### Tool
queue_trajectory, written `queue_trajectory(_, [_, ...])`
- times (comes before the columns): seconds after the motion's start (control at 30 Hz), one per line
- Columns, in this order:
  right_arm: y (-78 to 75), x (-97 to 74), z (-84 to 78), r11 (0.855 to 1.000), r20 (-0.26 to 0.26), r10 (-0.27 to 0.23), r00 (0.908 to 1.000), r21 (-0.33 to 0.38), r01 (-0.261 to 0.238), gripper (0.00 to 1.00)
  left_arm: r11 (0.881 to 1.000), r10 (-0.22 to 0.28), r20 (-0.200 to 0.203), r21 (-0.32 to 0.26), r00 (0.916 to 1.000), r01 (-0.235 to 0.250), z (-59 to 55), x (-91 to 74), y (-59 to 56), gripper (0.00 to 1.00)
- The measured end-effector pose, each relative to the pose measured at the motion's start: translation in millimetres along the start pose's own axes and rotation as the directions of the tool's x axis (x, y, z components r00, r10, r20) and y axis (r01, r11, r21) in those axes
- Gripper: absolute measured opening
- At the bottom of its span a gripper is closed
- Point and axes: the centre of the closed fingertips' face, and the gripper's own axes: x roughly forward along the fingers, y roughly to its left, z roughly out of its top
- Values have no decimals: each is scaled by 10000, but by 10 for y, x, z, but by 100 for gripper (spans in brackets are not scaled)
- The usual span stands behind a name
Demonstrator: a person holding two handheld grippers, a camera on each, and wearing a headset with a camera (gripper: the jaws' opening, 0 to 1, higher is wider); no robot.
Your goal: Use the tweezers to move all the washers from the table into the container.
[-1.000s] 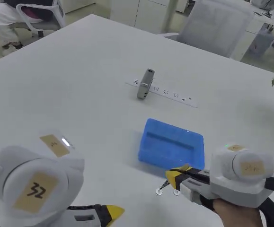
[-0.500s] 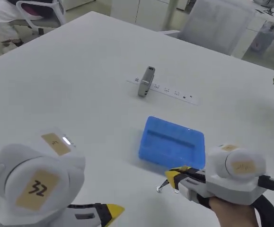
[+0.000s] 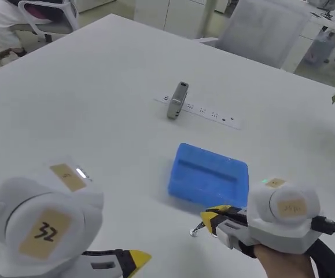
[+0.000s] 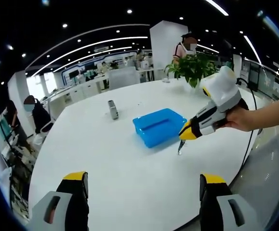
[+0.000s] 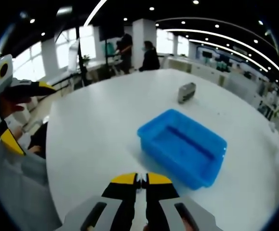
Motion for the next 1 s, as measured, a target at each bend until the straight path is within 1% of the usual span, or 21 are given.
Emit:
queue_trajectory(0.07, [3, -4, -14, 10000, -47, -14, 10000, -9, 14, 3, 10000, -8, 10, -9, 10000, 8, 2, 2, 0, 98])
queue_trajectory(0.1, [-21, -2, -32, 10000, -74, -34, 10000, -29, 34, 3, 10000, -10, -2, 14, 10000, 10, 0, 3, -3, 98])
queue_trajectory(0.5, [-7, -27, -37, 10000, -169, 49, 9998, 62, -48, 3, 10000, -39, 16, 22, 10000, 39, 8, 8, -11, 98])
queue_trajectory(0.8, [-14, -54, -88, 10000, -332, 51, 9994, 55, -49, 3, 10000, 3, -4, 6, 10000, -3, -7, 0, 5, 98])
queue_trajectory(1.0, [-14, -83, -102, 10000, -374, 34, 9993, 79, -31, 3, 10000, -15, 26, 44, 10000, 15, 1, -1, -8, 98])
